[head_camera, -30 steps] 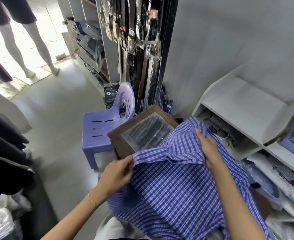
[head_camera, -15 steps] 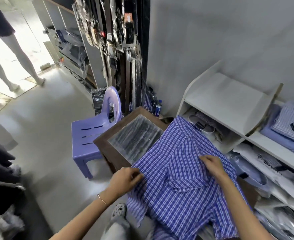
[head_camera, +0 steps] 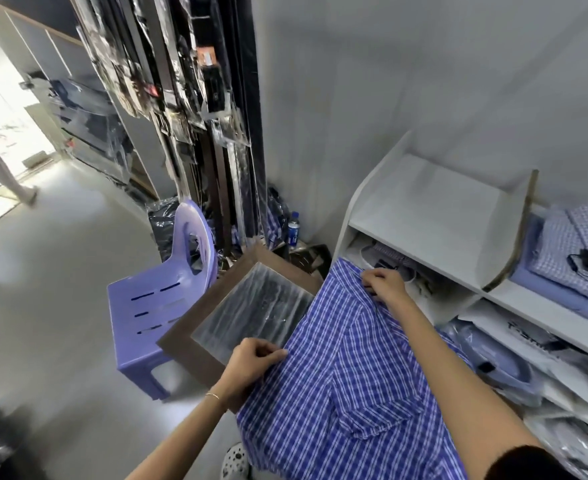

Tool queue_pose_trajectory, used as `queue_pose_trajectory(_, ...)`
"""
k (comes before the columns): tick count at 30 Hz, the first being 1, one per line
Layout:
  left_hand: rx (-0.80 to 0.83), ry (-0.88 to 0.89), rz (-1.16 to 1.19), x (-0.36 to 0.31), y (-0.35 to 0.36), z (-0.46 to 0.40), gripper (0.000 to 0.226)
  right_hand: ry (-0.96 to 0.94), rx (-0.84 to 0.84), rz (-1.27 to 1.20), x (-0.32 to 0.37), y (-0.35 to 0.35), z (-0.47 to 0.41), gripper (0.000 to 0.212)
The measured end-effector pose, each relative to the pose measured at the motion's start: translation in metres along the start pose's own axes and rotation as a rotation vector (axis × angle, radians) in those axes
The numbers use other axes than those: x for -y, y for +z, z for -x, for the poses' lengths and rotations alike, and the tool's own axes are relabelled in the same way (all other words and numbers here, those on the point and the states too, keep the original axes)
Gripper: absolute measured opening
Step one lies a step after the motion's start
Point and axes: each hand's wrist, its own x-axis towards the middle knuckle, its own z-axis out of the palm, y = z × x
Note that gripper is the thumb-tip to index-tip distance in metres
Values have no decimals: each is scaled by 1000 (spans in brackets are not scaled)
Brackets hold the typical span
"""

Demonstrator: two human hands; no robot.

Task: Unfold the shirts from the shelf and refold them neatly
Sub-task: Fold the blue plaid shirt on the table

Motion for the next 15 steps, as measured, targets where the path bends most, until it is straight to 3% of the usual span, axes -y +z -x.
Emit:
queue_pose_trajectory(6,51,31,12,1,-5,-12,19,-17,95,99,14,16,-22,20)
queue_pose_trajectory(10,190,26,22,-4,-9,-15,19,-12,127,153,17,19,-32,16)
queue_pose_trajectory(15,117,-27,175,-6,-22,-18,26,-91,76,166,25,11,-44,8)
